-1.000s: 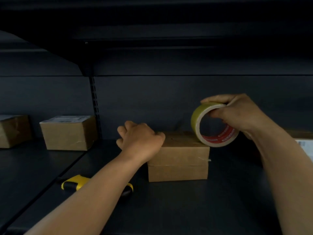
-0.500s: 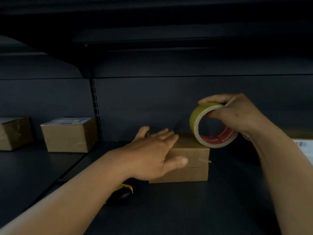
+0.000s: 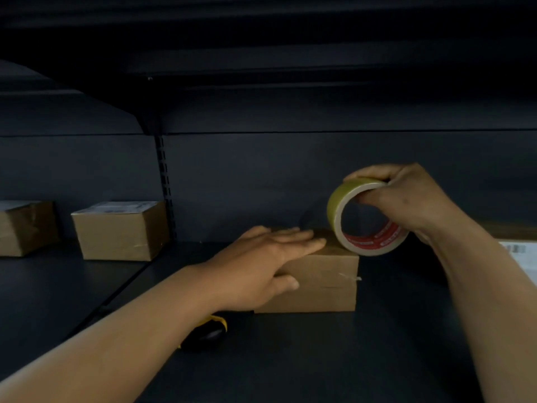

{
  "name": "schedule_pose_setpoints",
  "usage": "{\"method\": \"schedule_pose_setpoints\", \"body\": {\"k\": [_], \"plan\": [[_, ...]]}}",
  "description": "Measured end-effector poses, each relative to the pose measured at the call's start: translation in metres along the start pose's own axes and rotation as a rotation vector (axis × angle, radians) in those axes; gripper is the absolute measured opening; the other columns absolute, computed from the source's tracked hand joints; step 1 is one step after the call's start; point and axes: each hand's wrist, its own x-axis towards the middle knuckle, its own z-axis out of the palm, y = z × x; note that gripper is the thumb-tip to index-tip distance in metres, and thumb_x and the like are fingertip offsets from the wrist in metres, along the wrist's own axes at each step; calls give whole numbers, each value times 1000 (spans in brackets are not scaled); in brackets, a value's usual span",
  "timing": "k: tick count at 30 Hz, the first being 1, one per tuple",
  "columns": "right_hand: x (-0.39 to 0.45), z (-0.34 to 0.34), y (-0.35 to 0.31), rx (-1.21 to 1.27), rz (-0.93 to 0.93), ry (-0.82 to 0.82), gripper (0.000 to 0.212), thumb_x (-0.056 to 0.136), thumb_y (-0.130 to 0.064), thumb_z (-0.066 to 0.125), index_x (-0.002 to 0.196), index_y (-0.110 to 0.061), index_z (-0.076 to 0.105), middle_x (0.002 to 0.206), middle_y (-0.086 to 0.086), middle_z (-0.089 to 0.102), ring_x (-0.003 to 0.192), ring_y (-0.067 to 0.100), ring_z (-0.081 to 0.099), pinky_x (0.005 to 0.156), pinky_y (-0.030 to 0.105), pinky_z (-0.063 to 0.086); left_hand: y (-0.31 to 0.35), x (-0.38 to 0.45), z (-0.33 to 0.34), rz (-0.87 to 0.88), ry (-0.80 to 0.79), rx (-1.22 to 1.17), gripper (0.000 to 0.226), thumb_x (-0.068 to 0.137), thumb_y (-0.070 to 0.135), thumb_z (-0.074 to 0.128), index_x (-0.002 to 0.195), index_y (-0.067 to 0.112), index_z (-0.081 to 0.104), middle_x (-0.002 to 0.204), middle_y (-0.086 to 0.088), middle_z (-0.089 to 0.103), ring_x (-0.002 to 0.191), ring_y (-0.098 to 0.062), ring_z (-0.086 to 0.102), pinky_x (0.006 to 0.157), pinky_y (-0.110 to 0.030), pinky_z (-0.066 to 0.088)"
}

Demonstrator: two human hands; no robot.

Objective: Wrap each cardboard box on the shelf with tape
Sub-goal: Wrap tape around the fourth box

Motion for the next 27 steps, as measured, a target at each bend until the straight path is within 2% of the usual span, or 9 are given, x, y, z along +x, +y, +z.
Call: {"method": "schedule_pose_setpoints", "body": {"k": [3,6,8,13,20,23,25,27], "plan": [[-1,-1,1,-3,-23,-1,29,82,-7,67,87,-36,69,81,-22,60,76,-2,54,70,19,43,8,-5,5,-6,75,94,66,97,36,48,148,40,6,157,20,4,141,6,2,104,-8,-10],[-1,-2,1,3,-17,-10,30,81,-7,67,86,-36,69,81,-22,61,77,-1,55,69,20,44,17,-3,2,-72,59,162,69,95,44,47,151,33,8,159,14,7,144,-4,9,115,-22,3],[-1,-1,2,-6,-17,-15,29,81,-8,68,87,-37,69,83,-21,62,80,0,56,69,21,44,19,2,-3,-123,10,181,77,91,53,49,152,29,8,159,11,9,144,-8,13,117,-29,11],[0,1,0,-10,-25,-16,29,82,-8,67,92,-34,69,81,-22,59,74,-2,53,62,14,40,14,16,-11,-145,-113,152,88,84,61,53,152,29,9,155,14,18,128,-13,20,107,-28,17],[2,2,2,5,-23,-13,30,81,-9,68,99,-34,69,85,-24,57,77,-2,53,63,13,39,20,48,-14,-208,-251,191,92,75,69,57,149,31,18,152,6,10,139,-30,5,115,-44,15],[1,0,5,25,-18,-30,30,81,-12,69,102,-34,69,89,-22,59,80,-2,53,63,15,39,15,55,-11,-224,-309,81,99,71,73,59,150,34,12,156,10,3,143,-29,0,115,-54,15],[0,-1,8,61,17,-56,33,80,-14,71,104,-35,67,95,-16,62,86,3,56,65,19,43,12,56,-12,-224,-354,60,101,72,73,58,151,34,7,159,9,1,145,-25,2,116,-51,13],[0,-2,13,77,80,-74,35,78,-15,73,106,-34,63,100,-7,64,93,13,60,73,28,50,12,58,-14,-234,-377,82,103,72,74,57,151,34,4,160,7,3,146,-24,6,117,-48,11]]}}
